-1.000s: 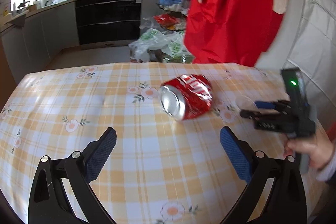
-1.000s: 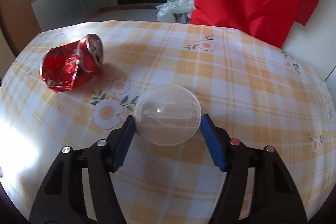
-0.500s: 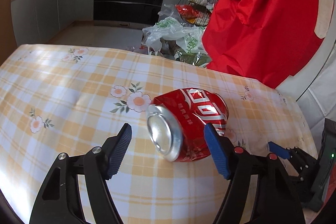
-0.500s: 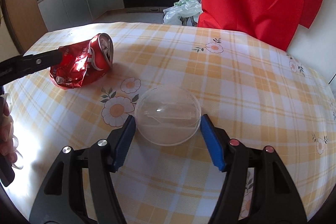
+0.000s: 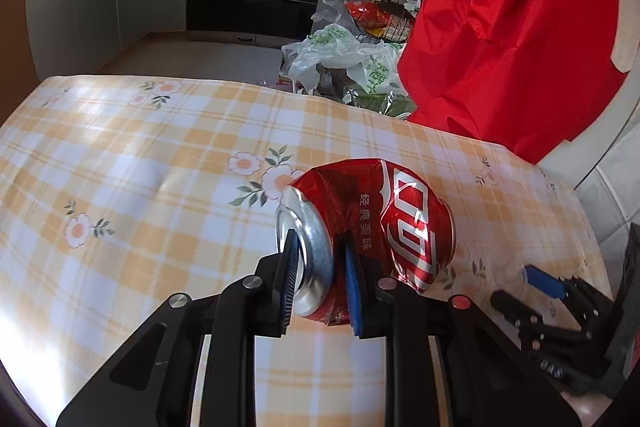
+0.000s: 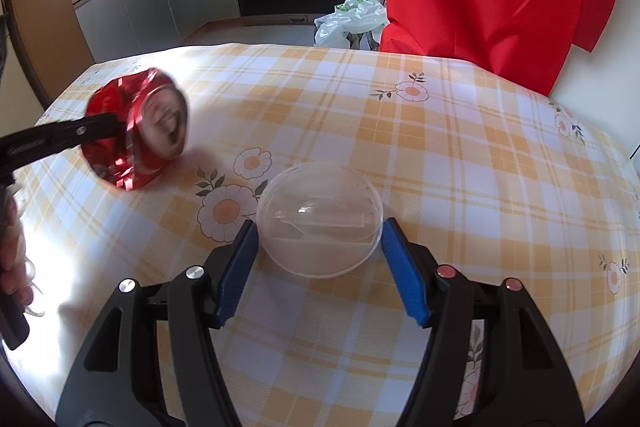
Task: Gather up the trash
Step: 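Carry the red can and clear lid over the bin and open the right gripper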
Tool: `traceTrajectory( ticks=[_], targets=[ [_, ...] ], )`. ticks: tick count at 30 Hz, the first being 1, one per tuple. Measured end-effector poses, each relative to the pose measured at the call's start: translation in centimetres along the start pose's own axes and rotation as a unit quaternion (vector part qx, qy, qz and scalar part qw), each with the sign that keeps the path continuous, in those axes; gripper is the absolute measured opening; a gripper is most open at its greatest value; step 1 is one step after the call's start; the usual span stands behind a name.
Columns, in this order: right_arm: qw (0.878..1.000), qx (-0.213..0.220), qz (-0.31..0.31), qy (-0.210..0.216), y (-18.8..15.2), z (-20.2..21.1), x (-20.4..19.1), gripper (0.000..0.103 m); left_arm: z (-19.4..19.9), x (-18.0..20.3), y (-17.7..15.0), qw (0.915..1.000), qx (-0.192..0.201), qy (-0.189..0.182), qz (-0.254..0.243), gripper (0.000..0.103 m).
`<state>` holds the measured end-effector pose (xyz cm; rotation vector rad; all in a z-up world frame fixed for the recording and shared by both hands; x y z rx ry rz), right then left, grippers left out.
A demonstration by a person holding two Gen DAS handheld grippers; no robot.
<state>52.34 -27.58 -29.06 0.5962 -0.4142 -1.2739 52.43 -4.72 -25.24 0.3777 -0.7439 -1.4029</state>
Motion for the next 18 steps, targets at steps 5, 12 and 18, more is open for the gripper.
traceTrajectory(
  ticks=[5, 12, 18],
  targets=[
    [1.0, 0.015, -0.007, -0.003, 0.0, 0.6, 0.2, 0.064, 3.5, -1.5, -1.7, 0.9998, 0.017, 0.004, -0.006, 0.021],
    [0.999, 0.028, 0.039, -0.005, -1.4, 4.0, -2.6, 0.064, 9.4, -2.7, -4.0, 0.9994, 0.031, 0.004, -0.013, 0.021],
    [0.997, 0.047, 0.043, 0.033, -3.3, 9.9, -5.5, 0.064, 16.1, -2.7, -6.6, 0.9972, 0.061, 0.002, -0.042, 0.021]
  ],
)
Point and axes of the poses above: each gripper's, at about its wrist camera, not at the fingertips, and z roughly against the way its jaws point, x to its right, y to its top, the point moved 1 cm from there along -z, roughly the way its jaws point, and after that the axes turned 3 degrees about -y, right-handed, at the moved point
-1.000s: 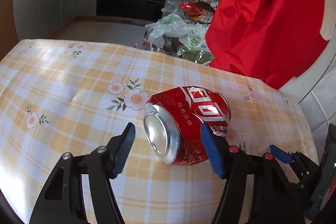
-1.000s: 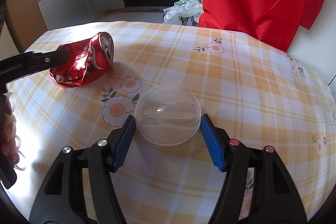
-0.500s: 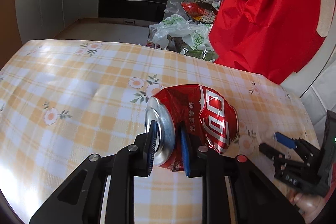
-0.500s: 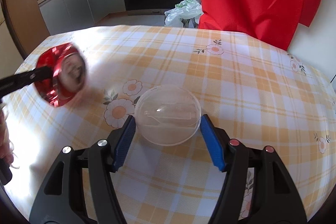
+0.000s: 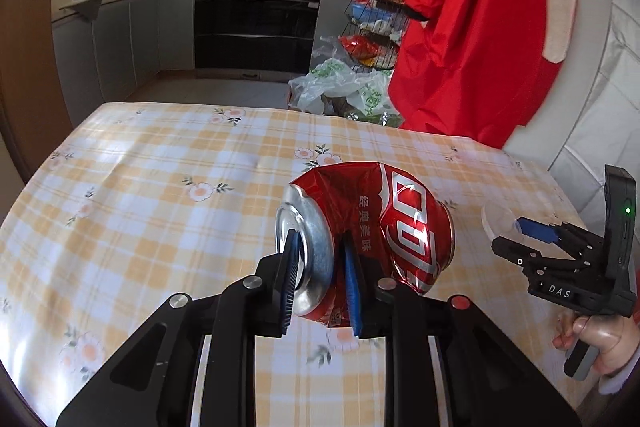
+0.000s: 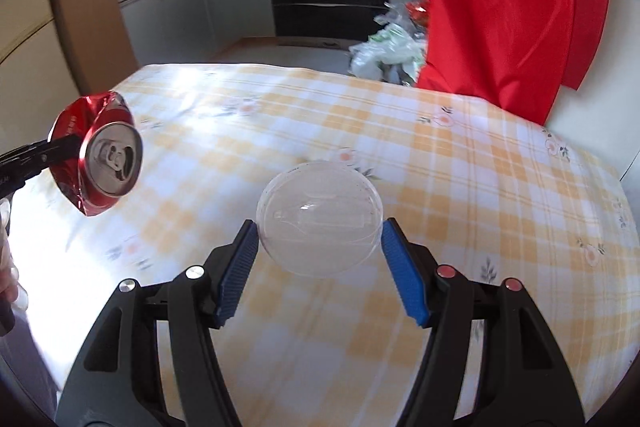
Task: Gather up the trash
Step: 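Carry the red can and clear lid over the bin and open the right gripper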
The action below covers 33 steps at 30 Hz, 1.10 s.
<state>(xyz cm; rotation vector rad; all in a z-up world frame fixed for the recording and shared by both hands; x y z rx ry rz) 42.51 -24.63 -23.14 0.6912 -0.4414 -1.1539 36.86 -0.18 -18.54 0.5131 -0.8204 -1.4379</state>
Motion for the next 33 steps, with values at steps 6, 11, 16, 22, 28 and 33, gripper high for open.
traceTrajectory(
  ticks=[6, 11, 16, 22, 28, 33],
  targets=[
    [1.0, 0.009, 0.011, 0.011, -1.4, 5.7, -3.2, 0.064, 6.6, 0.0, -2.4, 0.9994, 0.02, -0.023, 0.015, 0.021],
    [1.0, 0.021, 0.01, 0.017, -3.0, 10.0, -5.0, 0.064, 11.4, 0.1, -4.7, 0.9992, 0.026, -0.026, 0.018, 0.021],
    [0.999, 0.036, -0.008, 0.027, -5.5, 14.7, -6.8, 0.064, 16.3, 0.1, -7.4, 0.9987, 0.039, -0.031, 0.01, 0.021],
    [0.998, 0.051, -0.024, 0.032, -8.9, 19.2, -9.0, 0.064, 21.0, 0.5, -10.6, 0.998, 0.051, -0.038, 0.001, 0.021],
    [0.996, 0.063, -0.052, 0.033, -11.9, 22.0, -10.4, 0.064, 25.0, 0.9, -13.9, 0.9968, 0.066, -0.045, 0.005, 0.021],
    [0.994, 0.072, -0.07, 0.032, -15.3, 24.0, -11.9, 0.064, 26.6, 0.4, -16.5, 0.9965, 0.064, -0.05, 0.018, 0.021]
  ],
)
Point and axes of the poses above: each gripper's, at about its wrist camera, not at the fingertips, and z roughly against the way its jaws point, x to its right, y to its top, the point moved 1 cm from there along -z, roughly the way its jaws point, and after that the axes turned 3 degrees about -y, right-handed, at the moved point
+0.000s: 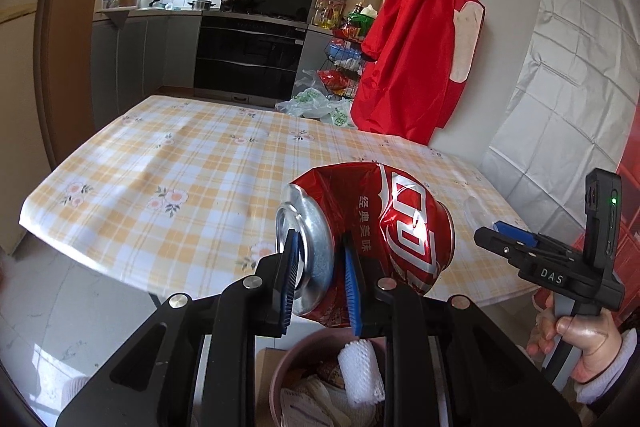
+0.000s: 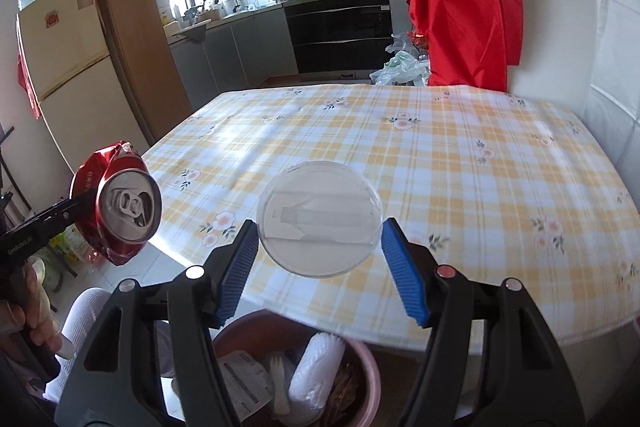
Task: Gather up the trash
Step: 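Carry the red can and clear lid over the bin and open the right gripper, then lower the red can into the bin and open the left gripper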
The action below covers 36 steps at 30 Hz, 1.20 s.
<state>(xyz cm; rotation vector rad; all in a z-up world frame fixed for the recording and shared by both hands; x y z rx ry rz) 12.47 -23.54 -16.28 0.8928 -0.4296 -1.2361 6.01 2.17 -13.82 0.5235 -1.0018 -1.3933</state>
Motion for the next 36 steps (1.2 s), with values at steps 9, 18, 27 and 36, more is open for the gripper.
traceTrajectory(
  ticks=[9, 18, 27, 36],
  targets=[
    [0.999, -0.018, -0.031, -0.002, -6.5, 2.2, -1.5, 0.064, 1.9, -0.5, -3.5, 0.9998, -0.015, -0.005, 0.016, 0.021],
    [0.998, -0.056, -0.004, 0.015, -10.5, 1.8, -3.5, 0.065, 2.5, -0.2, -5.8, 0.9994, -0.031, -0.005, 0.012, 0.021],
    [0.997, -0.076, 0.012, 0.019, -12.5, 0.6, -4.9, 0.066, 0.7, -0.8, -7.3, 0.9981, -0.06, 0.005, 0.009, 0.021],
    [0.997, -0.07, -0.031, 0.009, -12.4, 0.8, -3.3, 0.085, -0.1, -0.8, -7.9, 0.9969, -0.078, 0.011, 0.006, 0.021]
  ],
)
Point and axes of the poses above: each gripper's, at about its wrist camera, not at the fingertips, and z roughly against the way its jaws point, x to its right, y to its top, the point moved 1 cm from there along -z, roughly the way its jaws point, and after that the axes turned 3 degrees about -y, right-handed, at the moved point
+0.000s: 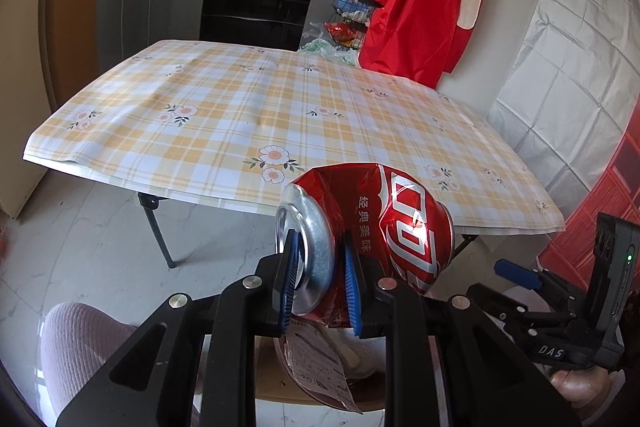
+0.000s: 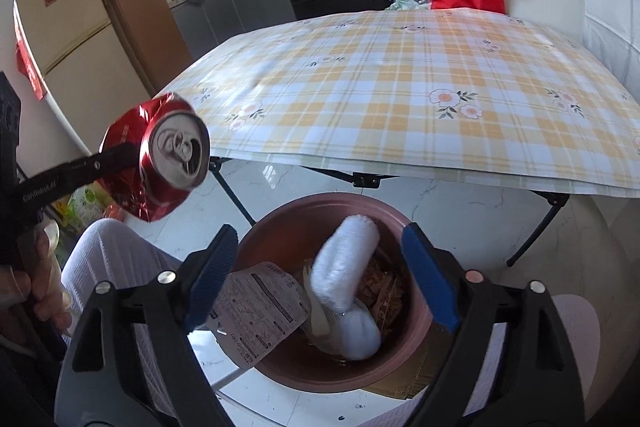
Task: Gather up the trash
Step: 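Lower the red can into the bin and open the left gripper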
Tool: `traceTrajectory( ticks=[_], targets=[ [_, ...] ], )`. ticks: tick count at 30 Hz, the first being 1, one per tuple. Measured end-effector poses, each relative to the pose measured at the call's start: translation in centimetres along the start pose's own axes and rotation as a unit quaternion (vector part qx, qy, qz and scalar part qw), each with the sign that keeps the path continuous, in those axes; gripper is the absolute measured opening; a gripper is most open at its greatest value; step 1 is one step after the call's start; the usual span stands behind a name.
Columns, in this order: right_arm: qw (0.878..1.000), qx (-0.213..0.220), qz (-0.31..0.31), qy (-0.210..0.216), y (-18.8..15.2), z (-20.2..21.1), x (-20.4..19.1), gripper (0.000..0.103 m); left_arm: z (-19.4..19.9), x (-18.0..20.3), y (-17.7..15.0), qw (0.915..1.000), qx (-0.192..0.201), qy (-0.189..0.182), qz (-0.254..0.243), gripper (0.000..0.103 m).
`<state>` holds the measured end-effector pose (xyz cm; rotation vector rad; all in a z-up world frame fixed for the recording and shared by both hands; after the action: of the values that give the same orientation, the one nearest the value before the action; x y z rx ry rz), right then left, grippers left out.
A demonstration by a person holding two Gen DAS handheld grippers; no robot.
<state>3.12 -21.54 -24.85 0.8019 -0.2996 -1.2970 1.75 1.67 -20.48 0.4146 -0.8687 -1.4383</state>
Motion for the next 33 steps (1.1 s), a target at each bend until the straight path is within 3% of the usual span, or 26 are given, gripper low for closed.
traceTrajectory(
  ticks=[10, 26, 29, 33],
  targets=[
    [0.999, 0.019, -0.036, -0.01, 0.2, 0.8, 1.4, 0.091, -0.5, 0.9, -0.4, 0.9998, -0.012, 0.002, -0.017, 0.021],
    [0.996, 0.029, -0.08, 0.0, 0.0, 1.2, 3.3, 0.092, -4.0, 3.4, -1.0, 0.9971, -0.048, -0.009, -0.059, 0.021],
    [0.996, 0.026, -0.084, -0.001, 0.0, 1.1, 3.5, 0.092, -4.0, 3.2, -1.0, 0.9975, -0.047, -0.005, -0.052, 0.026],
    [0.996, 0.02, -0.085, 0.0, -0.1, 0.8, 3.4, 0.094, -3.7, 2.2, -0.9, 0.9985, -0.042, 0.007, -0.034, 0.046]
  ],
)
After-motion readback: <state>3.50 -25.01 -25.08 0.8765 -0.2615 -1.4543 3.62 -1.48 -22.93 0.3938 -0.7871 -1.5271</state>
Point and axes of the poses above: each gripper's, at about its wrist camera, not at the fingertips, and z roughly against the way its jaws point, x to its right, y to its top, the point moved 1 cm from there along -z, roughly the way its jaws point, and after that the axes turned 3 degrees about -y, right-handed, at the moved point
